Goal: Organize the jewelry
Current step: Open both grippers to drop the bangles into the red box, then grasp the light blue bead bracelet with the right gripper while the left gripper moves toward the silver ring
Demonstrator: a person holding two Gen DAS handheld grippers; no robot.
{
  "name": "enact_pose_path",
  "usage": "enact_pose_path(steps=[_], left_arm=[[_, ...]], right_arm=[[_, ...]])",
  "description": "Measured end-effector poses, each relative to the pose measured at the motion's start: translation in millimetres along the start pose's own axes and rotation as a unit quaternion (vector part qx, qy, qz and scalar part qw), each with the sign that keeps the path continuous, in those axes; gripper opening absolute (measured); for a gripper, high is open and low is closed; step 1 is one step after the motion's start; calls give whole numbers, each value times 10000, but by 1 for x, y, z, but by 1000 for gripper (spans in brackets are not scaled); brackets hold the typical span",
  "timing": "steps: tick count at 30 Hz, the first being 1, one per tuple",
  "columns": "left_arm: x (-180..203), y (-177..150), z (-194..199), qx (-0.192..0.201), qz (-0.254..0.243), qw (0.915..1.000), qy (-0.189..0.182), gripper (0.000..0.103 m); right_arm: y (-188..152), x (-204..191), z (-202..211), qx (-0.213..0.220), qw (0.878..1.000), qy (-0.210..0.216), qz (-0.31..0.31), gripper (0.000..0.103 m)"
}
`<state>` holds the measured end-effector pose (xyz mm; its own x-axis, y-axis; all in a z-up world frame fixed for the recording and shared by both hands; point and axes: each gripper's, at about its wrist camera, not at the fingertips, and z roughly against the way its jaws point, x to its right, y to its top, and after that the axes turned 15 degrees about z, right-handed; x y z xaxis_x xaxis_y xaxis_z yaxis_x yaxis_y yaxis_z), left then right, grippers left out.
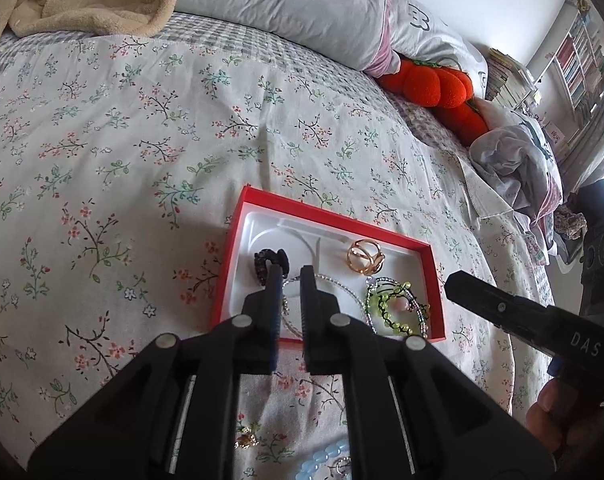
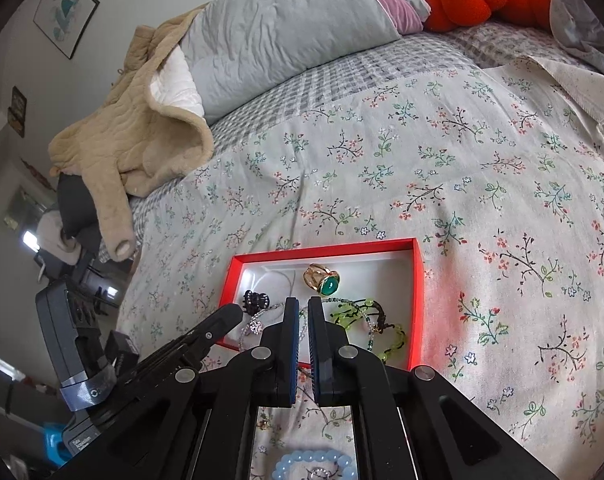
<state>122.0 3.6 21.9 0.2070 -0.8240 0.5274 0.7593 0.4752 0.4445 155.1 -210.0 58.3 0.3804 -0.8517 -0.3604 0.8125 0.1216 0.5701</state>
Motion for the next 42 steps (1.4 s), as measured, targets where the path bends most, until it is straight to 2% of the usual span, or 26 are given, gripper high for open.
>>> enact_pose_path(steps=[1,2,5,9,13,25,28,29,30,31,42], left_arm=[[2,-1,2,4,-35,10000,19,22],[3,-1,4,11,-77,10000,44,25],[6,-3,10,-5,-205,9997,126,32],[6,-6,20,-40,-263,9994,239,54],[4,-12,28,-95,-408,9984,392,62],[-18,-41,34,-546,-682,9901,1098,73],[-24,-46,36,-624,-693,9884,1202,74],[-26,-47,36,-657,-690,9879,1227,74],[-28,-49,36,-694,-687,9873,1250,74],[-30,-50,36,-733,-679,9868,1274,74],[-44,-65,30,-1145,-595,9790,1575,75]], right_arm=[[-1,-1,1,-32,10000,-20,14,6],[-1,-1,1,-63,10000,-42,28,9],[-5,-2,3,-212,9996,-142,89,10],[-12,-3,8,-357,9988,-285,197,12],[-21,-9,15,-475,9976,-349,351,16],[-53,-19,16,-985,9903,-618,757,22],[-60,-19,16,-1068,9889,-646,805,31],[-63,-19,17,-1085,9886,-653,819,42],[-65,-19,18,-1077,9884,-674,828,59],[-67,-20,20,-1050,9884,-701,849,62],[-91,-16,11,-1491,9822,-840,776,62]])
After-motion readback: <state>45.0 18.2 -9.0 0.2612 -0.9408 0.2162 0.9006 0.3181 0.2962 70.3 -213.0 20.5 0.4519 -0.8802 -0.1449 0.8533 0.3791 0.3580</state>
